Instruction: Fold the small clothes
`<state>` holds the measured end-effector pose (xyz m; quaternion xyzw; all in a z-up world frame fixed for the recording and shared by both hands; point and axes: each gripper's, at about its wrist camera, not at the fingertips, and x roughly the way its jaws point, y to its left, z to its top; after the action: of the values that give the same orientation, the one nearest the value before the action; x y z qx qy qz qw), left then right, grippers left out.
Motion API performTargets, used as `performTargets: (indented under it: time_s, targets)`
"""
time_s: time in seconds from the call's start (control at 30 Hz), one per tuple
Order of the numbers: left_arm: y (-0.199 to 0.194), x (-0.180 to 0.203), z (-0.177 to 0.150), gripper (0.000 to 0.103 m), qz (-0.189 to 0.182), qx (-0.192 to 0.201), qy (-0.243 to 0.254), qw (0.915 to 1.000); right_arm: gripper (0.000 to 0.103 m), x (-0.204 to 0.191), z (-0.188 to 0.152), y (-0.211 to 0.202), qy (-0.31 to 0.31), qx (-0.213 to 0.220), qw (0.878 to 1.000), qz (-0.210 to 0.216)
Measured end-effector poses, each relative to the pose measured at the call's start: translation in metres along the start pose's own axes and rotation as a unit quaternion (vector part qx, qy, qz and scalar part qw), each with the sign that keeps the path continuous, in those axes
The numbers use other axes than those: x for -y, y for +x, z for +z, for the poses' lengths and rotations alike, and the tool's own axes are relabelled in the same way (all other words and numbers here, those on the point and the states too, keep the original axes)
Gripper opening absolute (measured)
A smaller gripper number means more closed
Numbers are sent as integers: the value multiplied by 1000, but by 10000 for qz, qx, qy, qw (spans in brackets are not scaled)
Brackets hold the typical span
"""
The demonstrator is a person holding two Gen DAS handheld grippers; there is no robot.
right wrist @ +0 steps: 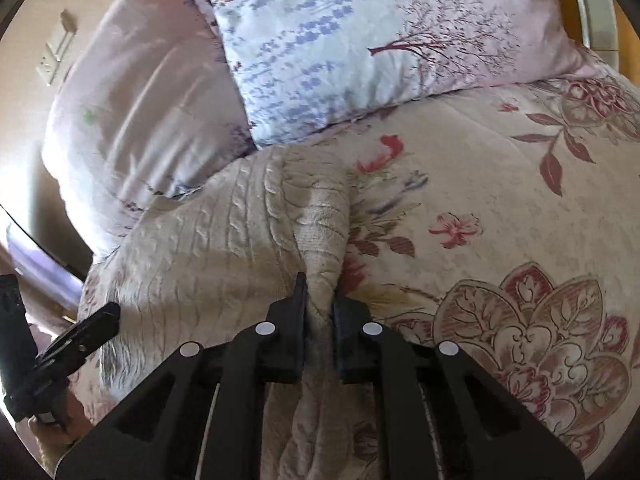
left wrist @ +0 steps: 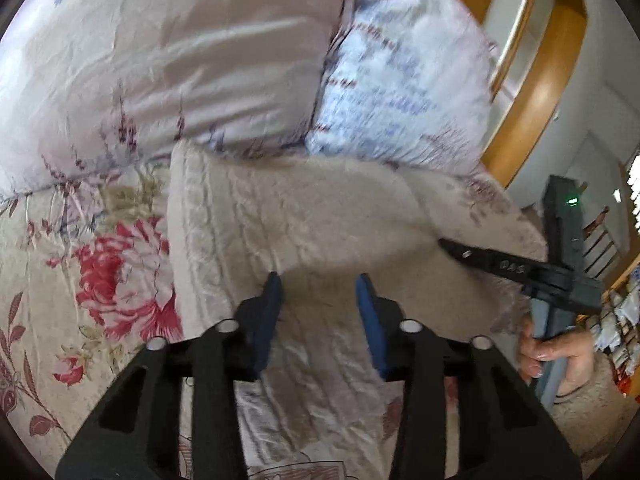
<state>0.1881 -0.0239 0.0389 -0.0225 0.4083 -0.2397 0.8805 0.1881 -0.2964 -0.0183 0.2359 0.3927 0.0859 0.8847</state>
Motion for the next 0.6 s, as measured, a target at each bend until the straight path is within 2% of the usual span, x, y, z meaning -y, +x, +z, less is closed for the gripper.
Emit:
performTargets:
  time_s: [0.07, 0.13, 0.2, 0.23, 0.27, 0.33, 0.47, 0.6]
  targets:
    - [5, 0, 1, 33, 155, 12, 53, 9999, 15, -3, 2, 1, -99, -4, 9999, -132]
    - [6, 3, 2, 35, 292, 40, 172, 9994, 25, -8, 6, -2, -262, -9, 9993, -264]
    - [-1, 6, 0, 43, 290, 131, 195, 9993, 43, -14, 9, -14, -374, 159, 9985, -371]
    - [-7, 7, -3, 50, 233, 209, 139, 9994, 43, -19, 7, -27, -474, 390, 9975, -356]
    - [-16, 6, -5, 53, 184, 296, 72, 9994, 44, -25, 4, -39, -638, 580, 9958, -313]
    - [-32, 4, -11, 63, 364, 468, 16, 9982, 43, -36, -5, -54, -972, 686, 9928, -130]
    - [-39, -5, -22, 66, 969, 445, 58, 9943, 43, -53, -26, -56, -1468, 417, 9883, 68]
    - [-23, -21, -33, 67, 1095, 46, -128, 9939, 43, -56, -37, -37, -1672, 84, 9856, -241]
